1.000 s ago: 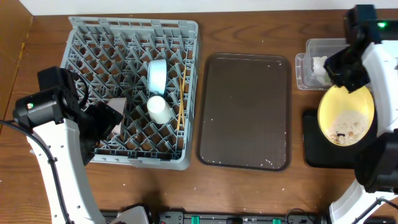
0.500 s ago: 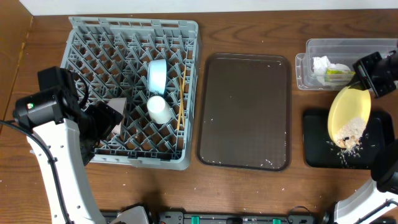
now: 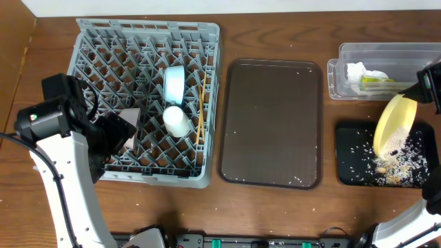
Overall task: Sort waste into correct bins and load items into the dishwasher
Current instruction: 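Tilt the yellow plate to dump the rice onto the black tray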
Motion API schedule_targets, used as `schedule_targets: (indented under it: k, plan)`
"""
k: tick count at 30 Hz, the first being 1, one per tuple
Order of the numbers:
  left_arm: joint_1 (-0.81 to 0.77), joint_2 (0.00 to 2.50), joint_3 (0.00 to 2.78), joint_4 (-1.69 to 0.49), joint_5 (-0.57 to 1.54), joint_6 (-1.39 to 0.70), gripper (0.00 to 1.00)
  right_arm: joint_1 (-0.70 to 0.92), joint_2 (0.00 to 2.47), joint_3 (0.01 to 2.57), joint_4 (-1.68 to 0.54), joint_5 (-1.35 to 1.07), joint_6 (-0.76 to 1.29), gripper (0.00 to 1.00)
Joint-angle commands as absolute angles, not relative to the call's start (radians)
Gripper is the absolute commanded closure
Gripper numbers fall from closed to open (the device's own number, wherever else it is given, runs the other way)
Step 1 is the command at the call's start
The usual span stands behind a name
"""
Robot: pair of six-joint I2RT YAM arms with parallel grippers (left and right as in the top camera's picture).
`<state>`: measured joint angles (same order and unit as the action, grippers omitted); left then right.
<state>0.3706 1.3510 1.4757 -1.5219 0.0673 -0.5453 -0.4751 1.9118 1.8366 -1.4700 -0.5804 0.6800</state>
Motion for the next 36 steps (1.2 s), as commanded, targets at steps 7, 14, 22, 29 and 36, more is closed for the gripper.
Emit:
schedule_targets:
  k: [7,14,22,29,36]
  plan:
    - [0.375,1.349,1.477,-1.528,0.051,-0.535,0.02,-0.508,1.889,1.855,-1.479,-0.740,0.550,0.99]
    - [0.375,1.349,1.477,-1.528,0.051,-0.535,0.02,-0.514,1.889,1.855,-1.504,-0.741,0.582,0.99]
    - [0.375,1.349,1.477,-1.528,0.051,-0.535,0.02,-0.527,1.891,1.853,-1.500,-0.765,0.564,0.99]
    - [0.375,1.349,1.477,-1.528,0.051,-0.535,0.02,-0.550,1.891,1.853,-1.533,-0.790,0.574,0.99]
    - [0.375,1.349,1.477,-1.528,0.051,-0.535,0.02,-0.559,1.891,1.853,-1.533,-0.814,0.524,0.99]
